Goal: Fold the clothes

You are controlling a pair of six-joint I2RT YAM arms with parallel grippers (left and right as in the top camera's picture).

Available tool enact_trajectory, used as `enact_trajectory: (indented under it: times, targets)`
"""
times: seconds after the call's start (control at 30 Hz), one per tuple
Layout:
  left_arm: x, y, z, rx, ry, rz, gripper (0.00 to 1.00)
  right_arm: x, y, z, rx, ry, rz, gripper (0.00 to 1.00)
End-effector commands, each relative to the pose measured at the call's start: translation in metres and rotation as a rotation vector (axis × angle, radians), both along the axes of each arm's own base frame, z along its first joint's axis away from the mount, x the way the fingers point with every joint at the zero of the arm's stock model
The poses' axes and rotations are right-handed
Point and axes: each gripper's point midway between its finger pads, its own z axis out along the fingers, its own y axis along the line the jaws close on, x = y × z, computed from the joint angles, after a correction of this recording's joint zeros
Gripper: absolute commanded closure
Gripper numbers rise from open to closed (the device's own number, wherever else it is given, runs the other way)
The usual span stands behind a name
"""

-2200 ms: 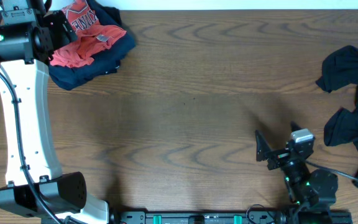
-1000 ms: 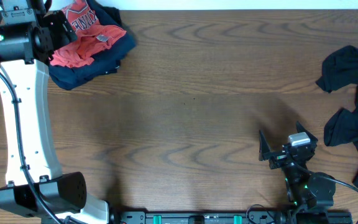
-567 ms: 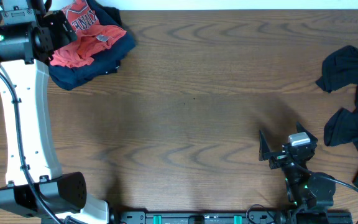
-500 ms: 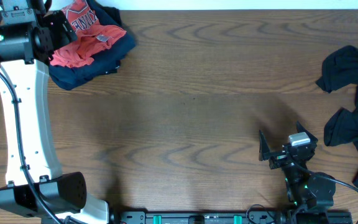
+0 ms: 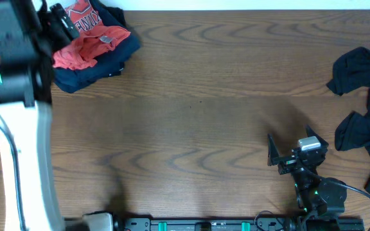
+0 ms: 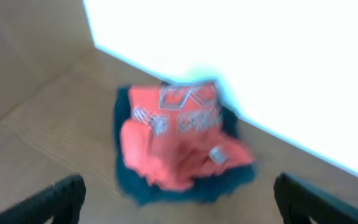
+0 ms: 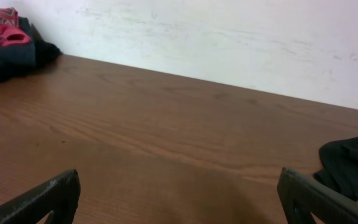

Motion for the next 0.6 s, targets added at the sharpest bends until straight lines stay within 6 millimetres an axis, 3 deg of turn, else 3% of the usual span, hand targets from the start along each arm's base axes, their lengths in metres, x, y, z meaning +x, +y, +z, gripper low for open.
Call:
enact_trajectory:
  times: [0.0,0.17,0.47,0.57]
  targets:
    - [-0.017,-0.011,-0.016,-0.011,-0.04,-0.032,0.02,0.0,0.0,-0.002,-0.014,-0.006,0.002,0.01]
    - [-0.051,-0.017,-0.052,-0.014,-0.099,-0.05,0.02,0.0,0.0,-0.002,-0.014,-0.006,0.002,0.01]
    - [-0.117,-0.048,-0.151,-0.02,-0.148,-0.175,0.02,0.0,0.0,-0.002,-0.014,-0.005,0.002,0.01]
    - [-0.128,-0.059,-0.171,-0.003,-0.179,-0.221,0.02,0.0,0.0,-0.002,-0.014,-0.004,0.002,0.01]
